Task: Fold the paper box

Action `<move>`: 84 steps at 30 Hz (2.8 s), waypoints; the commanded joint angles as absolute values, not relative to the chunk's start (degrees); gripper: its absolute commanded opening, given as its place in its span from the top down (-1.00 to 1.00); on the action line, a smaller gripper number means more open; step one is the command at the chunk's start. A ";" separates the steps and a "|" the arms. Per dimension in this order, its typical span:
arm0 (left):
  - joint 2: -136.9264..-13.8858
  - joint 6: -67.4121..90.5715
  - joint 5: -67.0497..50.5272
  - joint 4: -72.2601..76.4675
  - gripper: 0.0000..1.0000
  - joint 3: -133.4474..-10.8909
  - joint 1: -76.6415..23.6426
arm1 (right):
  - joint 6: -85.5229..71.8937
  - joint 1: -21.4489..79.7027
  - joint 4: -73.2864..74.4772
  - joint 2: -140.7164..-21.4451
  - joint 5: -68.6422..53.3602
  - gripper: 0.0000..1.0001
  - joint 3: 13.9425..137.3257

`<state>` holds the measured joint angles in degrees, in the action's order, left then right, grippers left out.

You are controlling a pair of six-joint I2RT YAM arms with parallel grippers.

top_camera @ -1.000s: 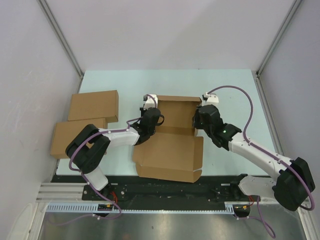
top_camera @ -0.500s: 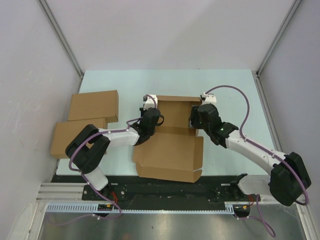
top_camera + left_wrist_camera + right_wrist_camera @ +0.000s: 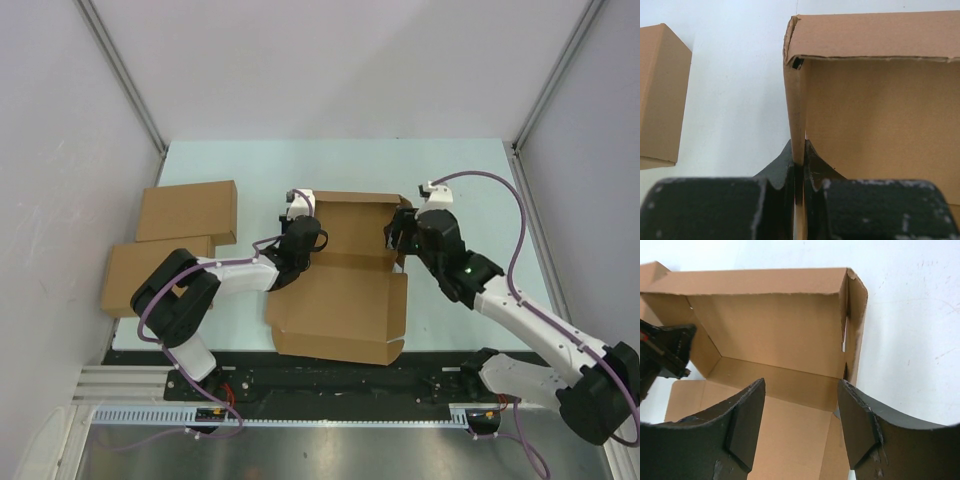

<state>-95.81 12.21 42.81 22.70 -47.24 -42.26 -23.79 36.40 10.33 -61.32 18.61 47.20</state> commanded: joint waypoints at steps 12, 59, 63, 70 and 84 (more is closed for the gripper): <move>-94.75 12.30 43.68 22.24 1.00 -46.05 -42.36 | -29.35 16.88 11.43 -51.49 10.75 -0.23 38.24; -95.10 12.04 43.07 22.85 0.99 -45.88 -42.45 | -24.96 22.59 -16.61 -75.84 1.93 -0.30 41.04; -94.83 12.13 42.89 22.85 1.00 -46.05 -42.45 | -23.73 22.67 -16.52 -78.22 1.76 -0.14 43.24; -94.13 11.95 42.80 23.03 1.00 -46.49 -42.36 | -21.19 24.34 -15.21 -80.42 5.17 0.32 44.82; -90.44 11.87 40.70 23.29 0.99 -47.55 -42.45 | -18.10 26.89 -14.50 -81.21 11.07 -0.06 45.18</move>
